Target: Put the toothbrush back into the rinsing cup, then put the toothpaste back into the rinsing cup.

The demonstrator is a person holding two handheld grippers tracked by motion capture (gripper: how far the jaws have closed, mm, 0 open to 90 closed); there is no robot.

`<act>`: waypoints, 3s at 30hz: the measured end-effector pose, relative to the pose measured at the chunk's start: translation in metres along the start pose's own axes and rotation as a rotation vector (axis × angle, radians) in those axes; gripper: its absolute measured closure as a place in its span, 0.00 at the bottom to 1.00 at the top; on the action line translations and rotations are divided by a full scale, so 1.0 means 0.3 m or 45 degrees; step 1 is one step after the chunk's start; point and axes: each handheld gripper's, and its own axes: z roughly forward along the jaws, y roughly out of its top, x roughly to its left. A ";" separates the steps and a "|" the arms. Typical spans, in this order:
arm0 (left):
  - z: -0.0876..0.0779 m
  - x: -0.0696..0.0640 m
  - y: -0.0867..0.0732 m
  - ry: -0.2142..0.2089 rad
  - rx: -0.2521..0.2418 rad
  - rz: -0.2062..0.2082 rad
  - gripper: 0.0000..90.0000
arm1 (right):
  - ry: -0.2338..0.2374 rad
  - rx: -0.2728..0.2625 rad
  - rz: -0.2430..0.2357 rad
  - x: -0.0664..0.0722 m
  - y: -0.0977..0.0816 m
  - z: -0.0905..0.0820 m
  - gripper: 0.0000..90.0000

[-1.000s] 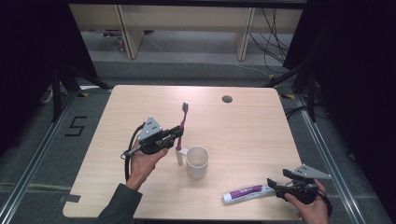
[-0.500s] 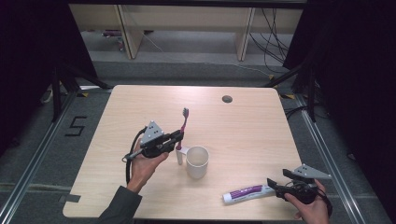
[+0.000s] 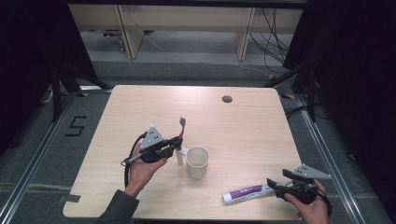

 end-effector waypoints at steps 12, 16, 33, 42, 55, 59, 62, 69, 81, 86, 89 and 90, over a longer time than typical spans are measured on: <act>0.007 0.000 -0.026 -0.006 0.049 -0.012 0.86 | -0.005 0.002 -0.013 0.000 -0.001 -0.001 0.25; 0.004 0.000 -0.024 -0.012 0.044 -0.042 0.74 | -0.007 0.003 -0.007 0.000 0.000 -0.002 0.25; -0.081 -0.015 0.031 0.052 0.063 -0.100 0.32 | 0.008 -0.022 -0.003 0.012 0.001 -0.026 0.25; -0.129 -0.035 -0.001 0.037 0.072 -0.107 0.32 | 0.014 -0.028 0.001 0.019 -0.008 -0.039 0.25; -0.167 -0.081 -0.098 0.041 0.157 -0.131 0.27 | 0.020 -0.043 -0.010 0.034 -0.008 -0.058 0.27; -0.171 -0.089 -0.142 0.026 0.203 -0.137 0.27 | 0.025 -0.038 -0.041 0.042 -0.004 -0.063 0.27; -0.178 -0.097 -0.161 0.026 0.219 -0.134 0.27 | 0.031 -0.033 -0.042 0.044 -0.003 -0.065 0.27; -0.209 -0.116 -0.201 0.036 0.245 -0.123 0.27 | 0.032 -0.024 -0.049 0.054 -0.005 -0.075 0.28; -0.231 -0.118 -0.263 0.046 0.304 -0.114 0.27 | 0.061 0.016 -0.052 0.089 -0.008 -0.078 0.32; -0.230 -0.119 -0.269 0.044 0.291 -0.120 0.27 | 0.087 0.037 -0.051 0.107 -0.006 -0.076 0.37; -0.229 -0.124 -0.273 0.047 0.312 -0.116 0.27 | 0.112 0.041 -0.082 0.110 -0.007 -0.076 0.50; -0.228 -0.123 -0.274 0.040 0.320 -0.104 0.27 | 0.115 0.035 -0.086 0.113 -0.006 -0.079 0.56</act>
